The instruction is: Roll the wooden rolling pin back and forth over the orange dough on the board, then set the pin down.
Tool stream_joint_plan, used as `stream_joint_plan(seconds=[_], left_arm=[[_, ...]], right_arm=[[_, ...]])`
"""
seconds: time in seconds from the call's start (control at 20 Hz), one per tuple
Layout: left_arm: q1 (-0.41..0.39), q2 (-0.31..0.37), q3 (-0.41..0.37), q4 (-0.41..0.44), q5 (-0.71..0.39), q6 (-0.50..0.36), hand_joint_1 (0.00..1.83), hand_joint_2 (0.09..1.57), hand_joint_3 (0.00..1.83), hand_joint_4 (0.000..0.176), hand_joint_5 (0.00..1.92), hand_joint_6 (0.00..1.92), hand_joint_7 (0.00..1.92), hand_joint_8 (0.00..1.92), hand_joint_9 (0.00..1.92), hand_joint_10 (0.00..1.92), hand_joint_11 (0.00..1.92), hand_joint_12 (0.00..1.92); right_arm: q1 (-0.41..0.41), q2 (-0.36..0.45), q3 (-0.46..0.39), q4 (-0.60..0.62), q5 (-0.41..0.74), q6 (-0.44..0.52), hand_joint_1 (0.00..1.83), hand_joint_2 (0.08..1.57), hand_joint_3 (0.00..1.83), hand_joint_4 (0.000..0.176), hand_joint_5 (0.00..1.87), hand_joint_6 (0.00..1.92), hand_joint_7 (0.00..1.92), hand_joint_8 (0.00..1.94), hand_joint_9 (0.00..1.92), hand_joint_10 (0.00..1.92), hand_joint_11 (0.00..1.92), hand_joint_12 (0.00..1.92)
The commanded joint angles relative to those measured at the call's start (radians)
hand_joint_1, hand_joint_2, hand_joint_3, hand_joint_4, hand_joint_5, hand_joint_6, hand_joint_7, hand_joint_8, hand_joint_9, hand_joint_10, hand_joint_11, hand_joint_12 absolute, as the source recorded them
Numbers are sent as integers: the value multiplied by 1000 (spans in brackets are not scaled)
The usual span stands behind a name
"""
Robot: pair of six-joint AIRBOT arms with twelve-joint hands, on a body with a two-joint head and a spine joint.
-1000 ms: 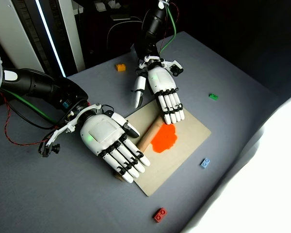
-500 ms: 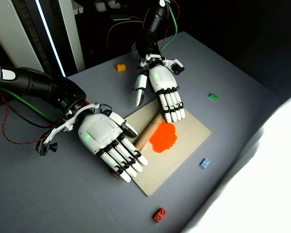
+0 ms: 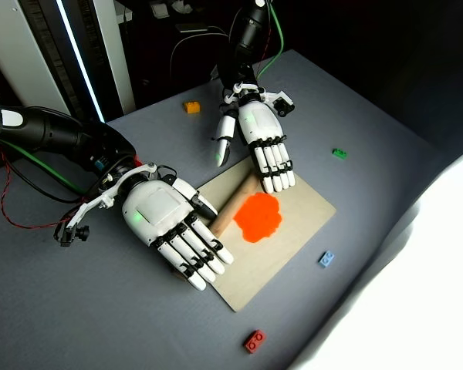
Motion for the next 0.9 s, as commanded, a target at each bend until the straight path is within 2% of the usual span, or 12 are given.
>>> stream_joint_plan(seconds=[0.0, 0.2, 0.3, 0.35, 0.4, 0.45, 0.5, 0.55, 0.85], left_arm=[[4, 5, -3, 49, -101, 4, 0, 1266, 4, 0, 0, 0, 5, 0, 0, 0, 0, 0], [11, 5, -10, 53, -101, 19, 0, 1266, 3, 0, 0, 0, 5, 0, 0, 0, 0, 0], [12, 4, -15, 54, -101, 24, 0, 1255, 0, 0, 0, 0, 0, 0, 0, 0, 0, 0], [13, 3, -20, 54, -101, 25, 0, 1274, 3, 0, 110, 15, 148, 6, 127, 22, 58, 49], [15, 3, -22, 54, -101, 25, 0, 1279, 0, 0, 222, 7, 288, 29, 259, 4, 11, 356], [15, 3, -26, 54, -101, 25, 0, 1279, 0, 0, 247, 5, 322, 25, 288, 2, 1, 462], [16, 4, -28, 55, -101, 25, 0, 1279, 0, 0, 253, 5, 329, 23, 294, 1, 0, 484], [17, 4, -29, 56, -101, 25, 0, 1292, 2, 0, 262, 5, 359, 18, 333, 13, 0, 692], [18, 5, -27, 57, -102, 23, 0, 1284, 0, 0, 243, 5, 335, 3, 319, 2, 0, 691]], right_arm=[[4, 9, -5, -76, 92, -6, 0, 1336, 0, 0, 117, 2, 114, 0, 101, 3, 0, 260], [7, 12, -12, -76, 96, -10, 0, 1335, 0, 0, 117, 2, 114, 0, 101, 3, 0, 260], [7, 12, -16, -77, 96, -12, 0, 1337, 0, 0, 110, 2, 112, 0, 78, 9, 0, 187], [7, 12, -18, -77, 96, -12, 0, 1347, 1, 0, 265, 22, 304, 0, 258, 34, 0, 541], [7, 12, -19, -77, 96, -12, 0, 1346, 0, 0, 398, 63, 431, 22, 395, 76, 0, 944], [7, 12, -19, -77, 96, -13, 0, 1346, 0, 0, 431, 70, 464, 22, 426, 84, 0, 1040], [7, 12, -20, -77, 96, -13, 0, 1346, 0, 0, 438, 71, 471, 22, 433, 85, 0, 1059], [7, 13, -20, -77, 96, -13, 0, 1341, 0, 0, 438, 68, 468, 17, 470, 103, 0, 1193], [7, 15, -20, -77, 96, -15, 0, 1342, 0, 0, 430, 52, 445, 4, 454, 111, 0, 1134]])
